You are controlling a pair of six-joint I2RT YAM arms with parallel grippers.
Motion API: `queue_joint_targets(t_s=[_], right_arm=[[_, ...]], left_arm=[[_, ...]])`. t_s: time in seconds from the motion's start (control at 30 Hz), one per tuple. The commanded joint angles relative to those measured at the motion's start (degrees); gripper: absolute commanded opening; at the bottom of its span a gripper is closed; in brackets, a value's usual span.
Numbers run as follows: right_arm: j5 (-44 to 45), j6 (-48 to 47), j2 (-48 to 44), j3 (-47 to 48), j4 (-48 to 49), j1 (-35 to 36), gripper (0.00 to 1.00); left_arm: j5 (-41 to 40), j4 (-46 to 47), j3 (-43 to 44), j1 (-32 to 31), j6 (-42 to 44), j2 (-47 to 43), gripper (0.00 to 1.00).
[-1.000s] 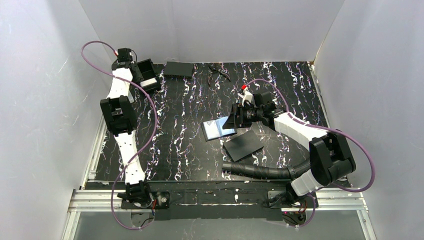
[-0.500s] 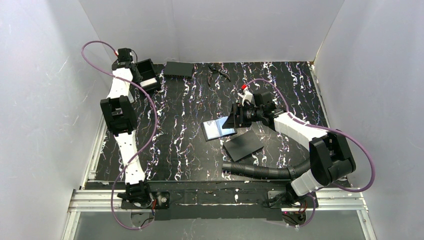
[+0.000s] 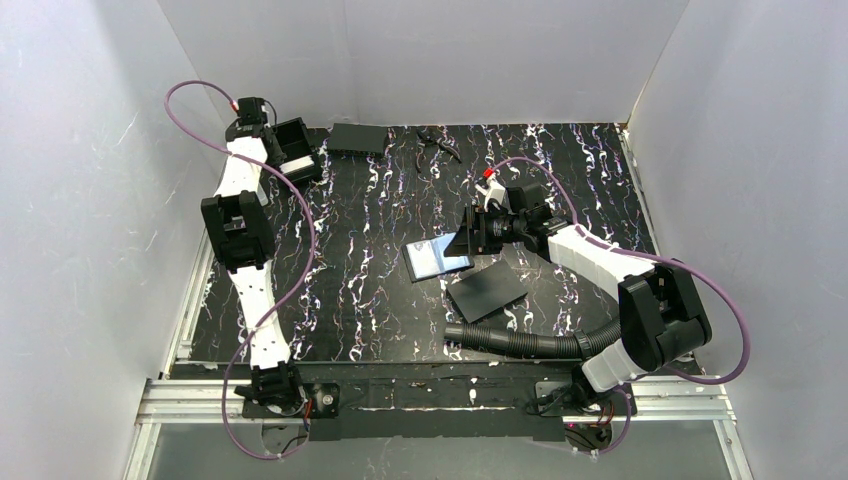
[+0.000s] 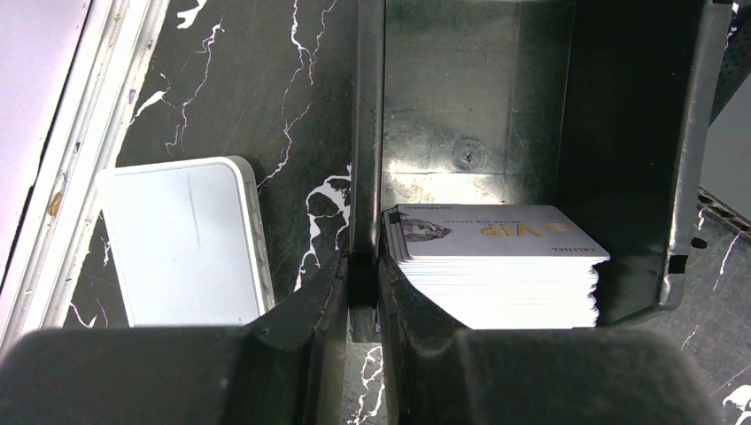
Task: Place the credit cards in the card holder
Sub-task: Move the storage box to the center of the board.
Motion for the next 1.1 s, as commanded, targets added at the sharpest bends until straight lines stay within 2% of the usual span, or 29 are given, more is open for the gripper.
queue_joint_targets(t_s=[0.0, 0.13, 0.37, 0.9, 1.07], right_arm=[[-1.1, 0.7, 0.0, -0.7, 2.7, -0.1, 0.74], [-1.1, 0.8, -0.4, -0.9, 2.9, 0.0, 0.74], [-1.1, 1.1, -1.3, -1.4, 3.3, 0.0, 0.74], [-1.5, 2.6, -5.4, -5.2, 6.7, 0.4, 0.74], [-1.7, 2.9, -7.1, -7.0, 7.1, 0.5, 0.74]], left_arm=[[-0.4, -1.8, -2.4, -0.8, 0.8, -4.7, 0.03], [-0.1, -1.7, -4.6, -0.9, 0.6, -6.1, 0.0], [-0.2, -1.1, -10.8, -1.8, -0.6, -10.2, 0.0], [-2.4, 1.1, -39.7, -5.1, -6.1, -30.5, 0.0], [-2.6, 0.6, -46.2, -6.5, -7.9, -35.4, 0.0]])
